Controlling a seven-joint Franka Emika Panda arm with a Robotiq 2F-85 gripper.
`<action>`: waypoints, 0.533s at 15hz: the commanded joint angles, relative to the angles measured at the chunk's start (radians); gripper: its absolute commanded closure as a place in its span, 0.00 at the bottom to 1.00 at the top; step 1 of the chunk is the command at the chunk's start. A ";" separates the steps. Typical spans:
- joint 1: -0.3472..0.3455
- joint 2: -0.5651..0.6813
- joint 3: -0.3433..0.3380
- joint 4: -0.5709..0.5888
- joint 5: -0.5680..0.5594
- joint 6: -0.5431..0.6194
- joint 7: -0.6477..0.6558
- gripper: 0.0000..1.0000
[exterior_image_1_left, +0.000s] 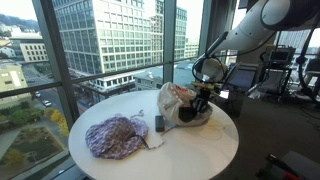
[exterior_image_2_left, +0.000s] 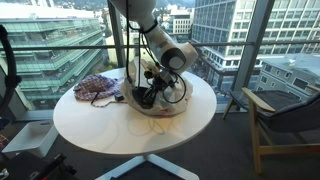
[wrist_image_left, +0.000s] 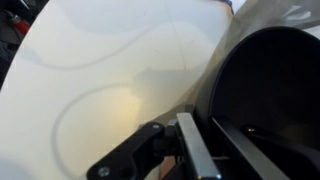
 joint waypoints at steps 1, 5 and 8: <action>0.005 0.015 0.004 0.033 0.018 0.076 0.029 0.97; 0.017 0.045 -0.005 0.051 -0.024 0.151 0.051 0.91; 0.032 0.036 0.002 0.040 -0.072 0.168 0.040 0.59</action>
